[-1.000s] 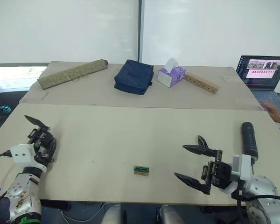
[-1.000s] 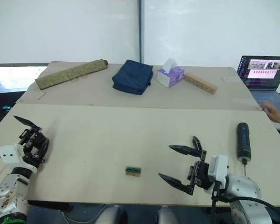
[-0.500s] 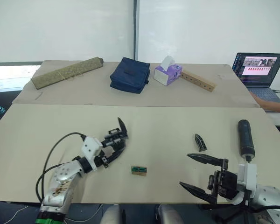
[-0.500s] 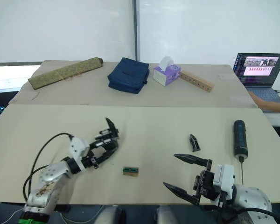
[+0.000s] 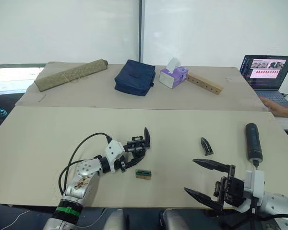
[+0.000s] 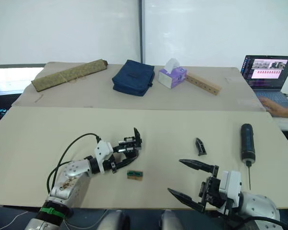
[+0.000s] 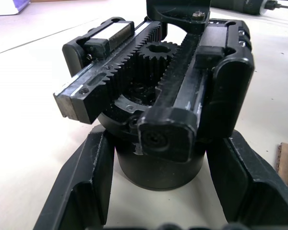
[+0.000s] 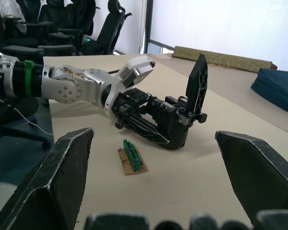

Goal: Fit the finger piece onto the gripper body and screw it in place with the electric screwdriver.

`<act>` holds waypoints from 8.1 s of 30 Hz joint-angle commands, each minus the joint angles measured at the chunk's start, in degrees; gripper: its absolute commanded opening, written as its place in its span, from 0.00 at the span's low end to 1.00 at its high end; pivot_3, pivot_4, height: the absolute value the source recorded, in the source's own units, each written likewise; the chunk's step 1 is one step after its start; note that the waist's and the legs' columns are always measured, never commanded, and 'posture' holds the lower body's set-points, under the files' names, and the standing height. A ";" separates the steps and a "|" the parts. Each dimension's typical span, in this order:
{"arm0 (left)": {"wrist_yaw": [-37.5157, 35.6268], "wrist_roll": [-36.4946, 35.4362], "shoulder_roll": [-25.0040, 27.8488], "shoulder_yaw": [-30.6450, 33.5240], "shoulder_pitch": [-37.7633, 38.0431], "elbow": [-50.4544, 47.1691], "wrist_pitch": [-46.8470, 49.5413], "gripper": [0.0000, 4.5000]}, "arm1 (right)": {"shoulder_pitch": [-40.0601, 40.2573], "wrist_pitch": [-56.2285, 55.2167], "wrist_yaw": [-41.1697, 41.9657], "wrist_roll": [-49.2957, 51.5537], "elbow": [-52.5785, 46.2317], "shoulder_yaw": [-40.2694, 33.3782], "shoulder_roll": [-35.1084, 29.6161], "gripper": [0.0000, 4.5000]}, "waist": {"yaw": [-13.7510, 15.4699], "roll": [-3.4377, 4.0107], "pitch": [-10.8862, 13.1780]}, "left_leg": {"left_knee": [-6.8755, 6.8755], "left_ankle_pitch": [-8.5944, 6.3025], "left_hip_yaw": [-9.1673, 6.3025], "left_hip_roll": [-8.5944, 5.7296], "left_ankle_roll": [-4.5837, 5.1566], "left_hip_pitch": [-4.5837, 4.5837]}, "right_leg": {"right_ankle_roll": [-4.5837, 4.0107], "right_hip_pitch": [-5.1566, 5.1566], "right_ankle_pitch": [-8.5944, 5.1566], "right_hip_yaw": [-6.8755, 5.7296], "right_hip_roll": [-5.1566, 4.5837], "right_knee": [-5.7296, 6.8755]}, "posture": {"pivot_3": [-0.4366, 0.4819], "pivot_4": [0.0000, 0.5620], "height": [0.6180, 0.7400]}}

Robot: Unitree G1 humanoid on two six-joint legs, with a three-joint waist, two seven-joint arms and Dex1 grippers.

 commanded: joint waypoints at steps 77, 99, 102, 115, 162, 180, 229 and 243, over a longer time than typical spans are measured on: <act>10.33 3.54 -4.57 -0.34 -0.18 -13.55 21.96 0.83 | 1.38 0.22 2.08 1.94 -1.82 -2.86 -2.55 1.00 | -0.06 0.22 -0.29 | 0.16 -0.01 -0.17 -0.08 0.01 -0.12 | 0.19 -0.07 0.08 0.11 0.06 0.05 | 0.48 0.27 1.00; -24.60 -0.14 3.74 -0.24 -19.29 24.12 -5.65 0.99 | 1.58 0.96 1.90 1.67 -1.87 -1.40 -2.27 1.00 | 0.34 0.20 -0.31 | 0.22 0.00 0.24 -0.12 0.02 -0.14 | 0.17 -0.05 0.07 0.07 0.04 0.00 | 0.48 0.27 1.00; -27.56 2.63 1.86 -1.84 -23.79 32.72 -12.69 0.99 | 2.13 1.72 1.41 2.41 -2.88 -1.54 -2.18 1.00 | 0.14 0.17 -0.30 | 0.22 0.00 0.25 -0.14 0.02 -0.19 | 0.18 -0.07 0.08 0.08 0.05 0.00 | 0.48 0.27 1.00; -32.27 3.25 -2.82 1.04 -31.68 47.93 -17.03 0.61 | 4.63 1.42 -0.06 1.38 -4.56 -2.09 -1.74 1.00 | 0.09 0.16 -0.31 | 0.24 0.00 0.22 -0.12 0.02 -0.19 | 0.21 -0.06 0.08 0.08 0.08 0.04 | 0.48 0.27 1.00; 7.02 4.32 -2.61 0.00 -0.97 -7.65 16.68 0.93 | 0.94 -0.06 -0.43 -2.09 -0.77 -1.33 -1.15 1.00 | -0.07 0.22 -0.34 | 0.22 -0.01 0.15 -0.06 0.02 -0.07 | 0.19 -0.03 0.09 0.13 0.06 0.09 | 0.48 0.27 1.00; -23.91 -19.59 18.13 18.04 0.06 -3.02 13.68 0.99 | 17.36 13.72 -24.77 -12.51 -9.44 -11.87 5.06 1.00 | 0.28 0.24 -0.37 | 0.17 -0.01 0.22 0.11 0.02 -0.10 | 0.05 -0.12 -0.03 0.01 -0.02 0.14 | 0.48 0.27 1.00; -17.80 -26.94 13.65 15.58 -5.24 -21.86 22.88 1.00 | -39.97 76.30 -38.73 -7.53 8.57 7.69 -10.68 0.18 | -1.24 0.14 -0.34 | 0.17 -0.02 0.19 0.00 0.05 -0.32 | 0.16 -0.26 0.10 0.15 0.13 0.00 | 0.48 0.27 1.00; -18.04 -26.55 13.61 15.05 -6.14 -20.89 22.98 1.00 | -39.50 75.29 -32.06 -5.90 6.39 6.83 -11.08 0.72 | -1.31 0.13 -0.33 | 0.17 -0.01 0.19 0.02 0.05 -0.31 | 0.16 -0.26 0.10 0.15 0.15 0.00 | 0.48 0.27 1.00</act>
